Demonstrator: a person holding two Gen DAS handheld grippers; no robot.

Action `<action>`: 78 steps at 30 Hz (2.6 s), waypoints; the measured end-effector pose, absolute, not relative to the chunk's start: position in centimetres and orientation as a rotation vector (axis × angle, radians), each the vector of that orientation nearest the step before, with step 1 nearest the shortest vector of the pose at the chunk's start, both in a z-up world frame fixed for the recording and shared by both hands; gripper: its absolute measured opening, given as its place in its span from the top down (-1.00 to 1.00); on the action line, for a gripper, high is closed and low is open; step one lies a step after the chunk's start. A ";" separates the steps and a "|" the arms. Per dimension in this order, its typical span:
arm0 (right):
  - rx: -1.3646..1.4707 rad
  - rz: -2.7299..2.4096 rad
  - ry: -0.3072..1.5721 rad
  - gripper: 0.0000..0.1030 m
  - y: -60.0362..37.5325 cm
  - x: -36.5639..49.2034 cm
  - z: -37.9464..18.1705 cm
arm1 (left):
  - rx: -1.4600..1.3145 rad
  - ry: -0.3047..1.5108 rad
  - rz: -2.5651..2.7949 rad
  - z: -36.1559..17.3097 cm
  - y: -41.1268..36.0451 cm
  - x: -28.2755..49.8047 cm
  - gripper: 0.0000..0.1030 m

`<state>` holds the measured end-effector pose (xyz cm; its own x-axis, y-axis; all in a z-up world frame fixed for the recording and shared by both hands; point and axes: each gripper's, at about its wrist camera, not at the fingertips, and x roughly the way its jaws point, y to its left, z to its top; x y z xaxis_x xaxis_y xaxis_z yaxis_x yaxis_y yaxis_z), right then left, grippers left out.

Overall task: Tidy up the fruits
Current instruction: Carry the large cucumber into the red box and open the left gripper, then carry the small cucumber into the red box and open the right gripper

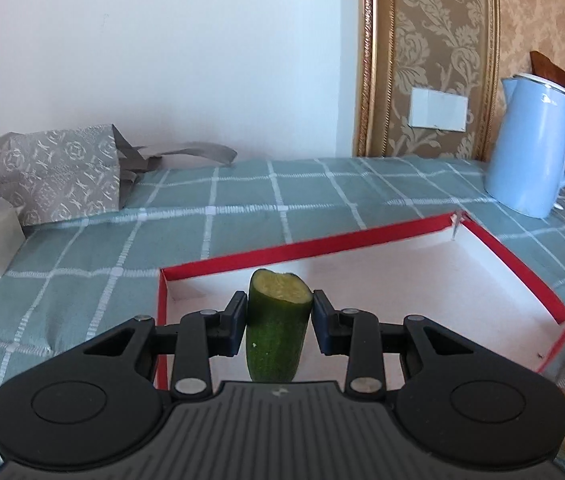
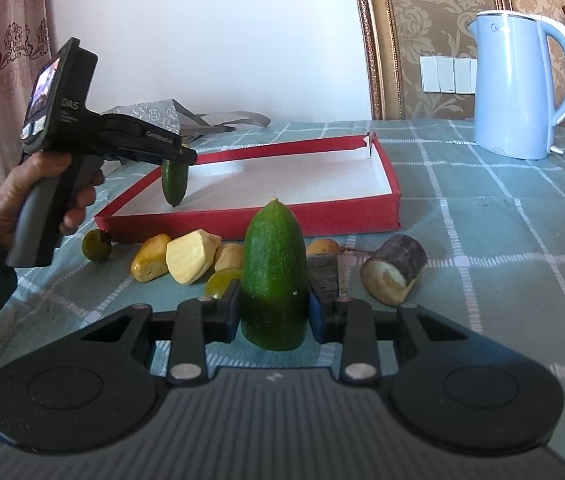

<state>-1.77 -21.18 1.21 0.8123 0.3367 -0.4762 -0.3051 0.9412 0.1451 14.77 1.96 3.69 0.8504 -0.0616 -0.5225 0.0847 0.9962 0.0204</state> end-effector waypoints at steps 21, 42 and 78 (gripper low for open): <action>0.081 0.348 0.511 0.38 -21.5 -1.8 1.1 | -0.055 0.390 0.008 3.4 3.0 4.3 -0.43; 0.064 0.312 0.498 0.38 -21.2 -1.8 1.7 | 0.022 0.546 -0.075 -0.6 2.6 0.9 -0.61; -0.171 0.229 0.524 -0.51 -16.1 13.9 5.0 | -0.105 0.617 -0.082 -1.3 4.2 2.0 -1.00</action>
